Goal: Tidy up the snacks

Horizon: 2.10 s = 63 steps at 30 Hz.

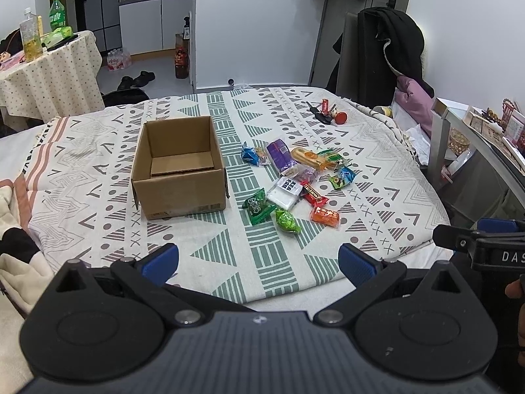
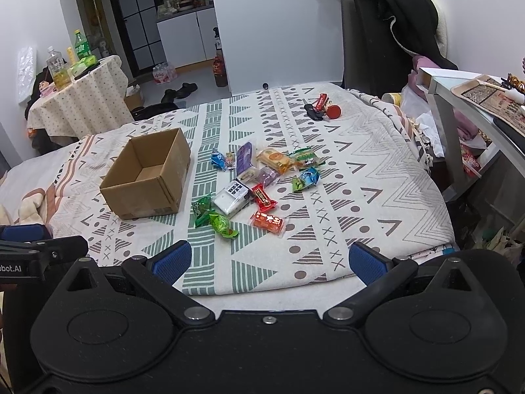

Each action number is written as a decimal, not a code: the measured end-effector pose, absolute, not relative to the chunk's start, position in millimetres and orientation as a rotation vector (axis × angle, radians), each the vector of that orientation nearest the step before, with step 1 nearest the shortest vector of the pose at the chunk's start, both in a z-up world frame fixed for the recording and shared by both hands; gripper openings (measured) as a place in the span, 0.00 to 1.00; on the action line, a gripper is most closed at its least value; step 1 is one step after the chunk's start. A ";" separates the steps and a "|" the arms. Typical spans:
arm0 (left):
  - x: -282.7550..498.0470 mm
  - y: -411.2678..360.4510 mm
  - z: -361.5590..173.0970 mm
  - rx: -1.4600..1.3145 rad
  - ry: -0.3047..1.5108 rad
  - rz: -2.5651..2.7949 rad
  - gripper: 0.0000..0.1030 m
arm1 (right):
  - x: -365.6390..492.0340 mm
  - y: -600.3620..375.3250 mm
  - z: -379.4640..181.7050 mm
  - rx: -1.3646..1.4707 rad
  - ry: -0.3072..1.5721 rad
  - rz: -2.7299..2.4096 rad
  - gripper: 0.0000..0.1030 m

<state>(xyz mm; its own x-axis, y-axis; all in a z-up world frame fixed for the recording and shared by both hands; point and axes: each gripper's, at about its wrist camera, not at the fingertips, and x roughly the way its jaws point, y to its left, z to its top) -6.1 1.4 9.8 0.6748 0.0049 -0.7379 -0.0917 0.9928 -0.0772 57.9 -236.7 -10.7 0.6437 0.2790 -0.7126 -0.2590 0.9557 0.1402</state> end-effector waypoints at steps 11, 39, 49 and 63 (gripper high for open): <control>-8.0 3.2 14.7 -0.117 0.816 0.058 1.00 | 57.2 -235.1 -9.3 0.025 0.810 0.308 1.00; -16.2 3.2 23.5 -0.118 0.777 0.059 1.00 | 53.1 -235.3 -0.8 0.015 0.787 0.311 1.00; 0.6 5.7 11.0 -0.143 0.801 0.067 1.00 | 66.0 -236.4 -10.3 0.016 0.784 0.350 1.00; 57.1 2.6 -32.2 -0.212 0.856 0.035 0.99 | 121.6 -237.5 -51.2 0.080 0.875 0.420 0.82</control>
<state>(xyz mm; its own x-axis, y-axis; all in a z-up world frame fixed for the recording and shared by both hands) 57.1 2.6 -32.2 0.6561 -0.0542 -0.7527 -0.1160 0.9783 -0.1716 121.6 -237.5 -51.2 0.5652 0.3890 -0.7275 -0.3241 0.9157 0.2377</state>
